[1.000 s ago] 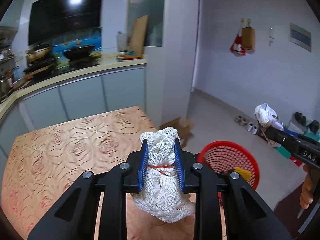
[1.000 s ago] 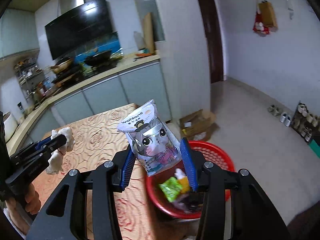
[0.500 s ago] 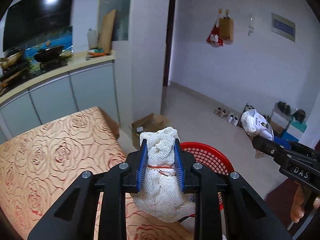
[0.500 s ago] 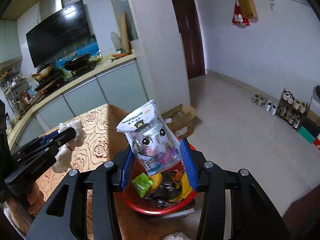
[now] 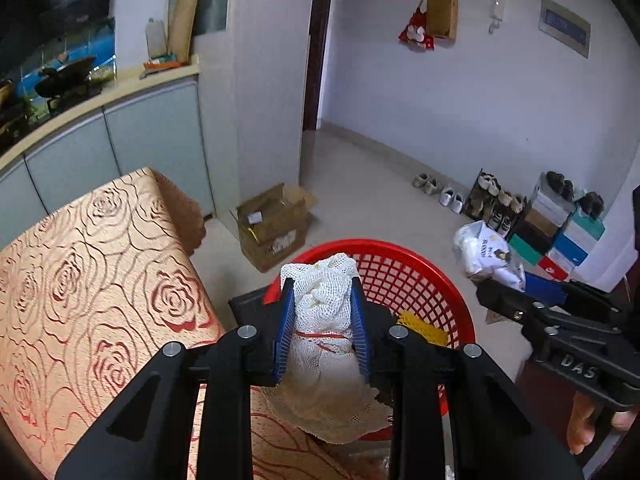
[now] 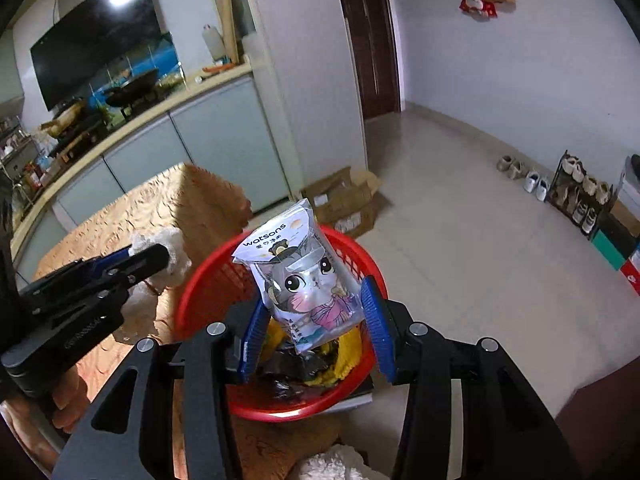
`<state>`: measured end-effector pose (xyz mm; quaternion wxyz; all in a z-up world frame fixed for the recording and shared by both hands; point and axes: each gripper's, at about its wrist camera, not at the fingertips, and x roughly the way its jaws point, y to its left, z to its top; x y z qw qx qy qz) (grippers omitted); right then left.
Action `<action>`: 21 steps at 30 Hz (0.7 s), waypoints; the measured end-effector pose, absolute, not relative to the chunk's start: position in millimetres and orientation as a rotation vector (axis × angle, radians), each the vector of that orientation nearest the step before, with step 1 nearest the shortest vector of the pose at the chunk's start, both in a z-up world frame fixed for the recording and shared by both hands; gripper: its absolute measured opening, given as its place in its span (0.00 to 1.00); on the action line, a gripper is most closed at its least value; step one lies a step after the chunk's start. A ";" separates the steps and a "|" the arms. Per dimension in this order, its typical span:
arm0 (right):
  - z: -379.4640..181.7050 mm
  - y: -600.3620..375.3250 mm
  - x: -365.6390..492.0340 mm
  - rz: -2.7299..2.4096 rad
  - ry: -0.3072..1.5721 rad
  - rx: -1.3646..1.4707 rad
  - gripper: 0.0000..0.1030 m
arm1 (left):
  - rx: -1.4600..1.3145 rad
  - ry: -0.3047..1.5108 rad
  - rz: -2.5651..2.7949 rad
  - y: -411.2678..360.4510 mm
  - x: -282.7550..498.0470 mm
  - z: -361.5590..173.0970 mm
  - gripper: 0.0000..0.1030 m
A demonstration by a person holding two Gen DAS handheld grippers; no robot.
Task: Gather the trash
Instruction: 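Open both tools to drop the cloth and bag into the wastebasket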
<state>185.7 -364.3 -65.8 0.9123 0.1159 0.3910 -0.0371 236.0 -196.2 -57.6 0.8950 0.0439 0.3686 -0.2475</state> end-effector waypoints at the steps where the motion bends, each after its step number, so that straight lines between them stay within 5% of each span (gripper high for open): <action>1: -69.6 -365.5 187.1 -0.078 0.815 0.241 0.43 | 0.091 0.770 -0.517 -197.2 236.5 -59.2 0.26; 11: -96.1 -366.3 199.9 -0.032 0.885 0.263 0.44 | 0.057 0.782 -0.542 -198.7 243.2 -60.7 0.37; 21: -94.7 -358.6 199.4 -0.008 0.872 0.282 0.56 | 0.023 0.747 -0.524 -180.0 242.0 -46.4 0.54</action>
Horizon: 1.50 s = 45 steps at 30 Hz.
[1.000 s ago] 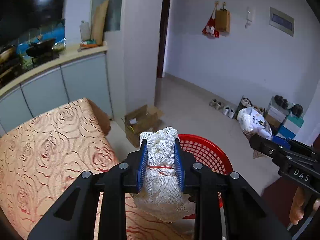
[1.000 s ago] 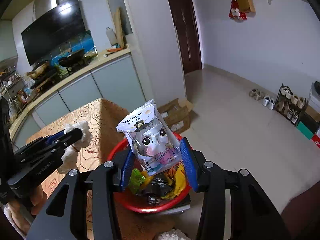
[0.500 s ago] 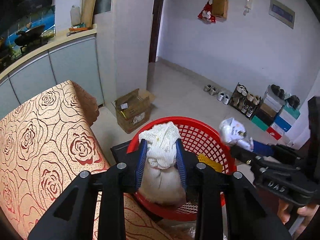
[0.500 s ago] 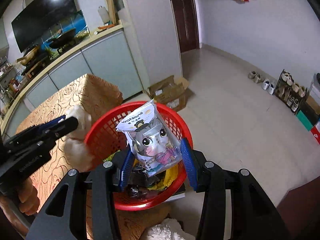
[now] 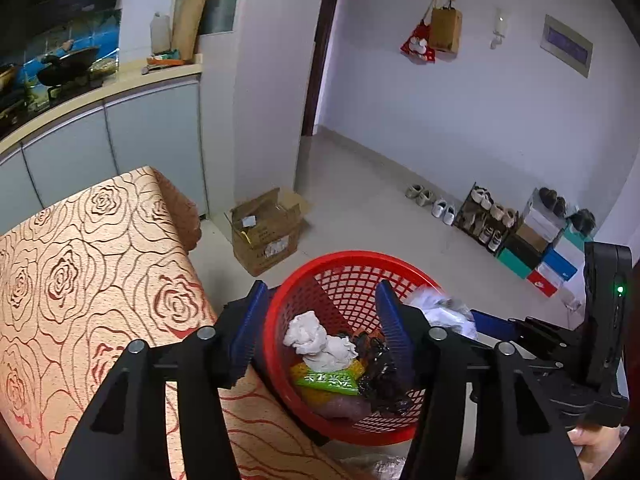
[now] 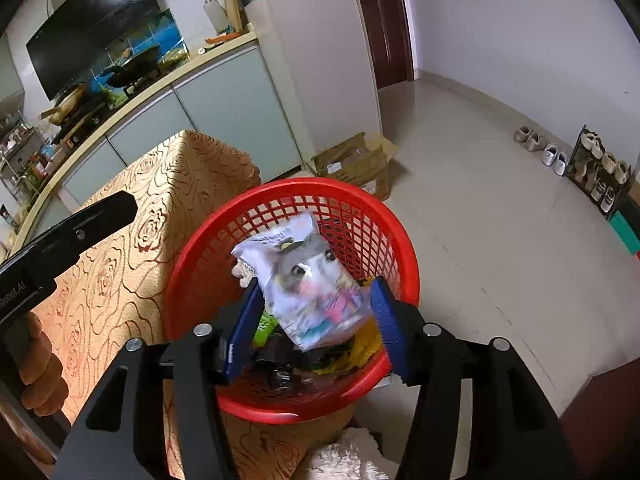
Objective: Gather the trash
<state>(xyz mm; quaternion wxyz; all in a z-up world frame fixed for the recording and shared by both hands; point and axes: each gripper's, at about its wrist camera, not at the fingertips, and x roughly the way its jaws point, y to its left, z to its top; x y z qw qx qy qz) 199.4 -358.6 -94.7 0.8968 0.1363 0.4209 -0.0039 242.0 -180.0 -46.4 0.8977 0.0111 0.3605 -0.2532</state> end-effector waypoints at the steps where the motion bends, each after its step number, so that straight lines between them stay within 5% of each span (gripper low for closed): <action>1: -93.2 -358.1 199.0 -0.010 0.868 0.283 0.57 | 0.019 0.744 -0.520 -177.0 242.1 -45.1 0.56; 15: -54.8 -333.7 174.5 -0.025 0.796 0.244 0.66 | 0.030 0.605 -0.439 -127.3 204.3 1.2 0.77; 28: -3.8 -286.2 116.4 -0.125 0.668 0.163 0.88 | 0.085 0.511 -0.279 -87.4 138.4 27.7 0.91; 45: 13.2 -254.8 63.2 -0.149 0.641 0.141 0.94 | 0.081 0.513 -0.194 -58.0 88.3 25.7 0.93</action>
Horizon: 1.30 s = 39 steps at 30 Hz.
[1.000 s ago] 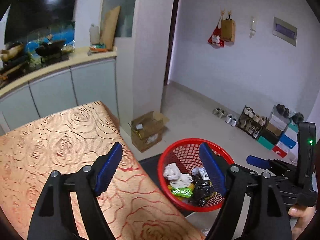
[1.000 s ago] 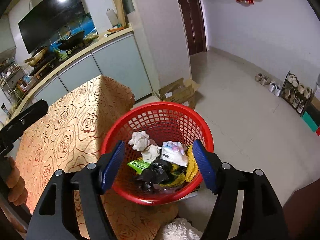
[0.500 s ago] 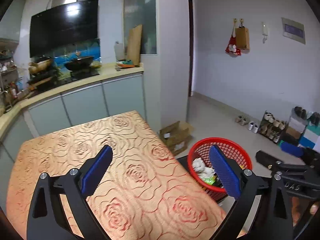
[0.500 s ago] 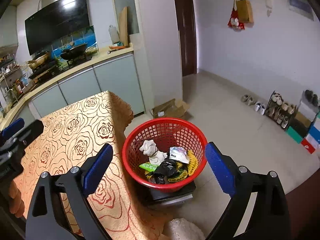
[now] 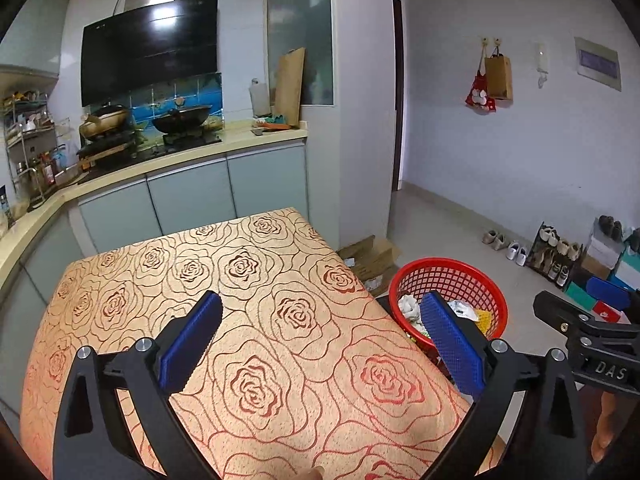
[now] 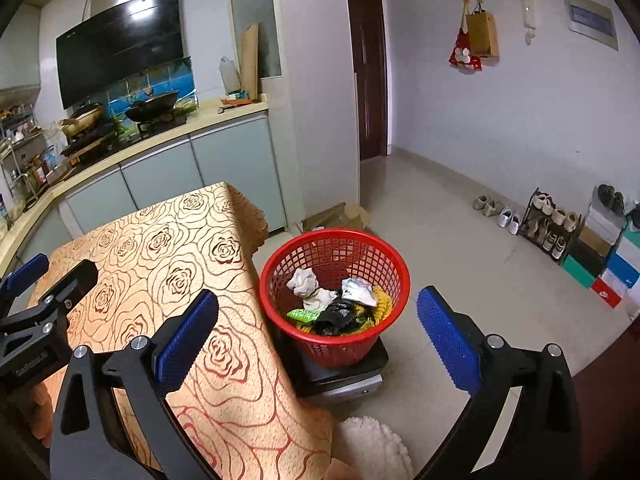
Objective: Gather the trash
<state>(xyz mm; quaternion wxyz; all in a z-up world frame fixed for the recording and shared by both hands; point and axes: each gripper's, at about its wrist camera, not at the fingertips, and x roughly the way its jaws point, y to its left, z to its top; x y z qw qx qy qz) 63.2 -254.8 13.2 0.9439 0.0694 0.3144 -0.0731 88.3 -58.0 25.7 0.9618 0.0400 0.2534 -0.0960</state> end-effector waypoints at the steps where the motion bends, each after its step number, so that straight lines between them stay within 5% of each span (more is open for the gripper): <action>1: 12.9 -254.2 60.6 -0.147 0.641 0.144 0.94 | 0.083 0.511 -0.189 -57.3 86.1 24.8 0.93; 39: 4.4 -252.6 39.6 -0.156 0.657 0.158 0.94 | 0.092 0.539 -0.192 -58.2 72.7 8.8 0.93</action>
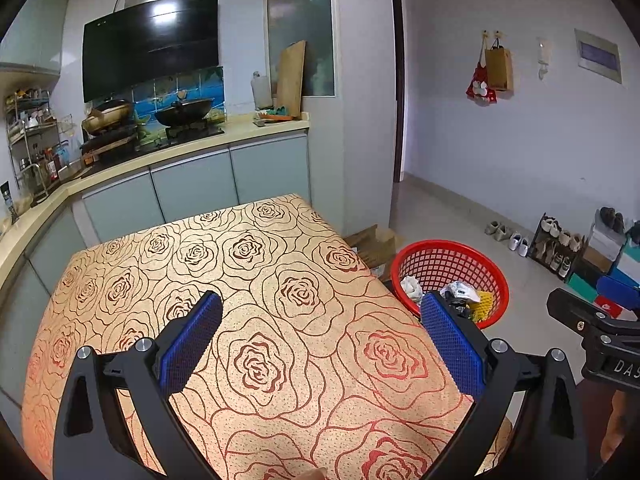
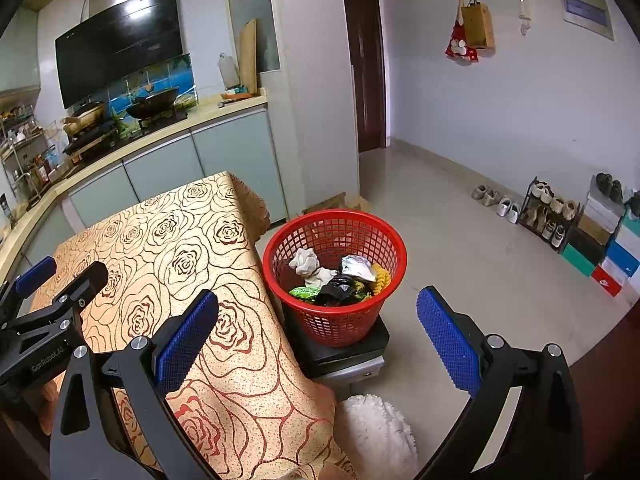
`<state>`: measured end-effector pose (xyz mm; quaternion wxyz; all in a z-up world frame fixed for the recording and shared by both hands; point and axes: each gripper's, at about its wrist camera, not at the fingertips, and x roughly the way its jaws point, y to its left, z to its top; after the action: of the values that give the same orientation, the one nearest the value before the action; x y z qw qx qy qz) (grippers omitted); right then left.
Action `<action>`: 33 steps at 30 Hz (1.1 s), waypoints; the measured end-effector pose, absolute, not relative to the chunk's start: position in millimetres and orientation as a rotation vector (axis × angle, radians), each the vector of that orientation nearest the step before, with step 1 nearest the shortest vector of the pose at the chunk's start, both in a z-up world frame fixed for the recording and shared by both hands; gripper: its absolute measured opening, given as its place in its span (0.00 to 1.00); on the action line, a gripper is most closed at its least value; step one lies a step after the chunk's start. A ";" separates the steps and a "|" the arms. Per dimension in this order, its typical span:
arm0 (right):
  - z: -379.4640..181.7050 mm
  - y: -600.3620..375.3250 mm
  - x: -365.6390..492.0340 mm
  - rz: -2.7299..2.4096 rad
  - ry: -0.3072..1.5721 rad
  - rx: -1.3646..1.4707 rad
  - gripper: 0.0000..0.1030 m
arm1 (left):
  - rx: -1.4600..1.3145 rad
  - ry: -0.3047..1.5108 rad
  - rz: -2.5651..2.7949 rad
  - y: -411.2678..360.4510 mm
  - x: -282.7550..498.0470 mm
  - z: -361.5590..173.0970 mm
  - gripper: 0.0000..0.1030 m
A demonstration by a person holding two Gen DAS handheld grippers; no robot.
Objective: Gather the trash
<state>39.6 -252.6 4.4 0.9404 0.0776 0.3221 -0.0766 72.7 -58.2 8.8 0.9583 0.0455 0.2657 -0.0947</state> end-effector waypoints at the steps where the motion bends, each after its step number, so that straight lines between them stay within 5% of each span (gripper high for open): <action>1: 4.4 -252.6 39.5 -0.156 0.657 0.159 0.94 | 0.092 0.539 -0.192 -58.6 72.6 9.0 0.93; 33: -2.2 -252.1 39.5 -0.164 0.666 0.159 0.94 | 0.086 0.547 -0.190 -57.8 73.8 4.1 0.93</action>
<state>39.5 -252.1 -2.2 0.9386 0.0781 0.3264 -0.0805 73.8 -57.9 4.1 0.9575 0.0426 0.2697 -0.0935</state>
